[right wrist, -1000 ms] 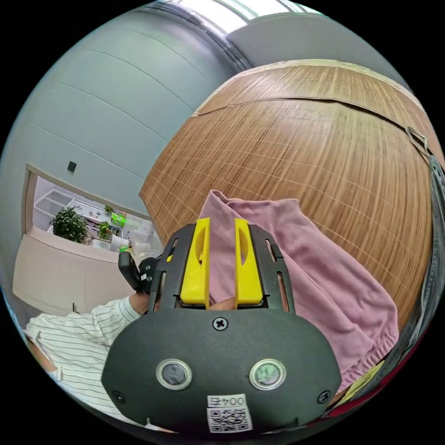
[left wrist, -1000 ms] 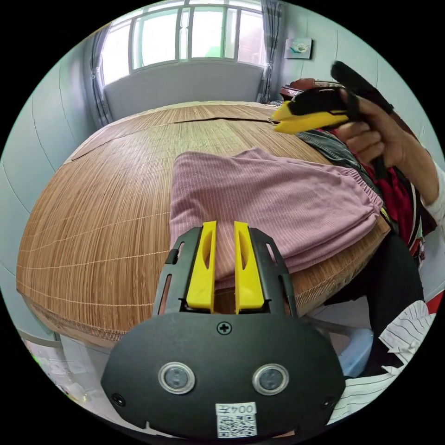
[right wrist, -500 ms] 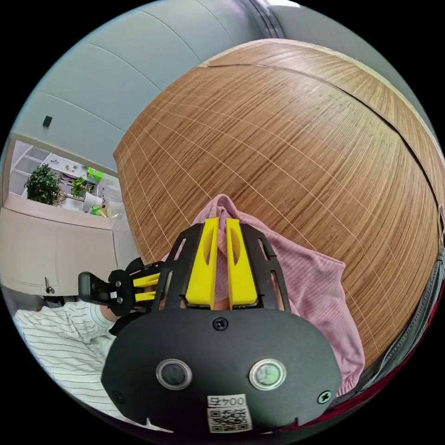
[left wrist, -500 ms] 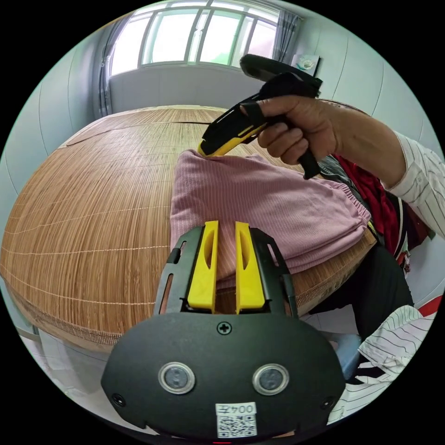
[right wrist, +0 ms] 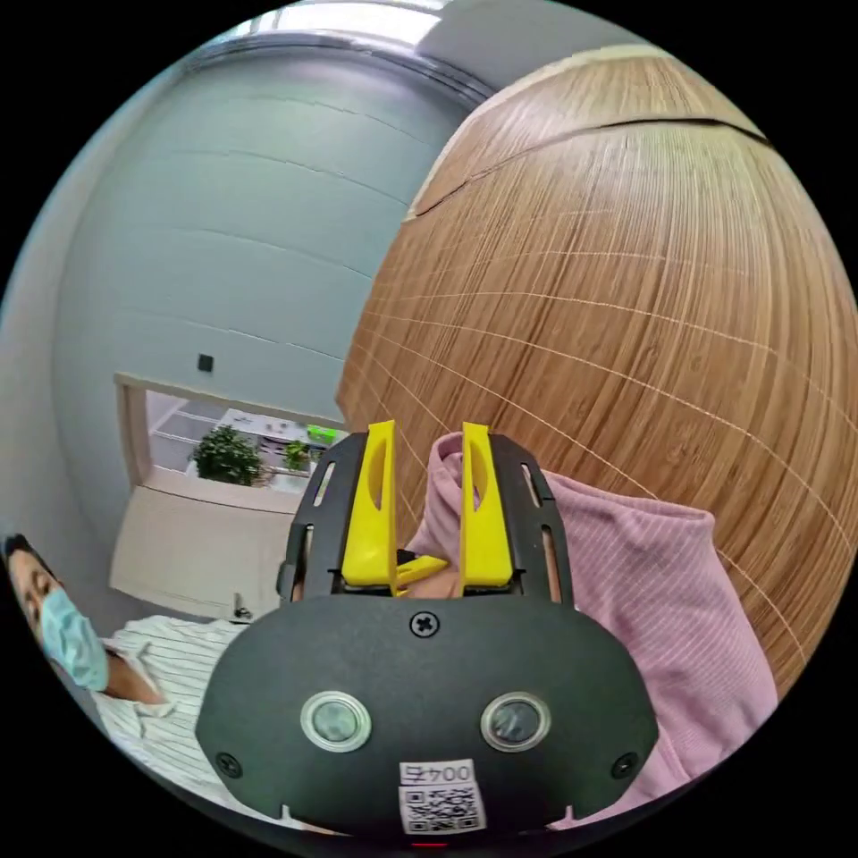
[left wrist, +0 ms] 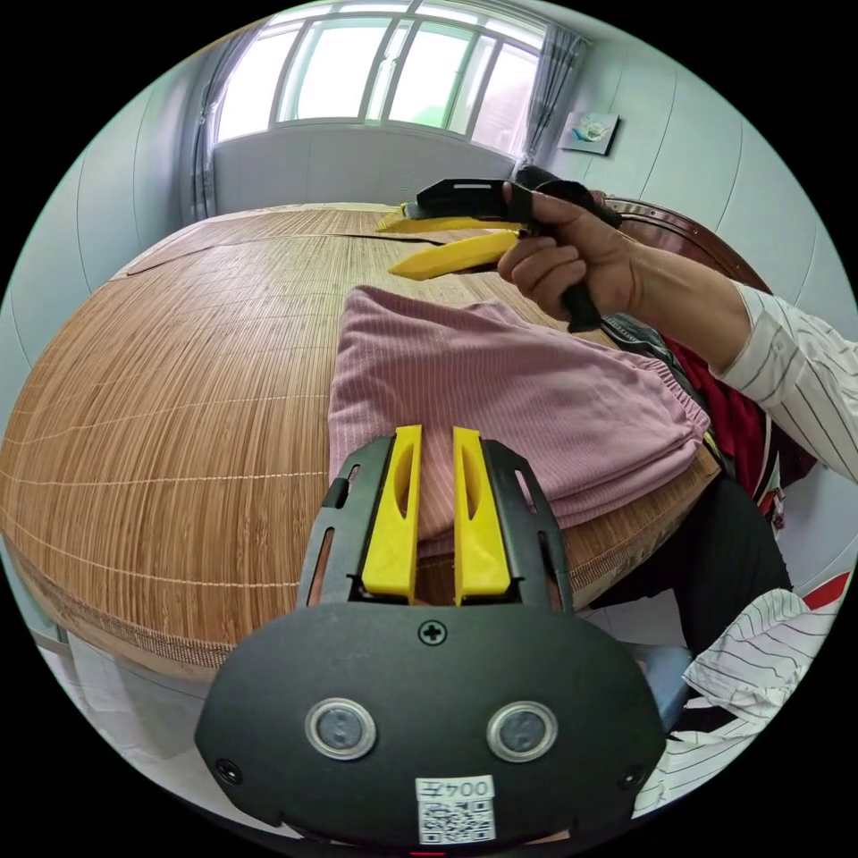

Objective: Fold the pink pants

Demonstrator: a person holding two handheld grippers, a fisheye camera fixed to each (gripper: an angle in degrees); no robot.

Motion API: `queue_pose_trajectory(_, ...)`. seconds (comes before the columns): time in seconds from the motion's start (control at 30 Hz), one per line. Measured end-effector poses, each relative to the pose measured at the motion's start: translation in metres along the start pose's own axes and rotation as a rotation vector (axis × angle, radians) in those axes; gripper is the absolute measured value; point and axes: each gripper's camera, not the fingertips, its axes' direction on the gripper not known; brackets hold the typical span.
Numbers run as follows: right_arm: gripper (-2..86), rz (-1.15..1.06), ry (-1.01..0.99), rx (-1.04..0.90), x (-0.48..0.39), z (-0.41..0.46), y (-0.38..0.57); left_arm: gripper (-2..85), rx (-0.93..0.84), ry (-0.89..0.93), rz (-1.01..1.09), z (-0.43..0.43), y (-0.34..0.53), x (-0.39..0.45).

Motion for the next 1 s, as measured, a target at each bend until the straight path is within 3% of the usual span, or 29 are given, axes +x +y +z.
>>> queue_pose_trajectory(0.13,10.7,0.028,0.044,-0.252,0.006,0.022,-0.036,3.7,0.001,0.007,-0.002,0.000,-0.003,0.000)
queue_pose_trajectory(0.4,11.9,-0.012,0.091,-0.434,-0.011,0.048,-0.052,3.7,0.006,0.026,-0.008,0.001,-0.011,0.000)
queue_pose_trajectory(0.5,8.1,-0.060,0.170,-0.470,-0.024,0.059,-0.055,3.8,0.008,0.026,-0.007,0.002,-0.014,0.000)
queue_pose_trajectory(0.63,0.9,-0.130,0.379,-0.437,-0.046,0.068,-0.064,4.1,0.003,0.035,-0.010,0.003,-0.019,-0.001)
queue_pose_trajectory(0.87,6.9,-0.102,0.409,-0.395,-0.032,0.074,-0.050,4.2,0.006,0.036,-0.014,0.005,-0.028,-0.002)
queue_pose_trajectory(1.0,7.6,-0.130,0.348,-0.094,-0.052,-0.002,-0.009,3.9,0.008,0.043,-0.022,0.004,-0.035,-0.003)
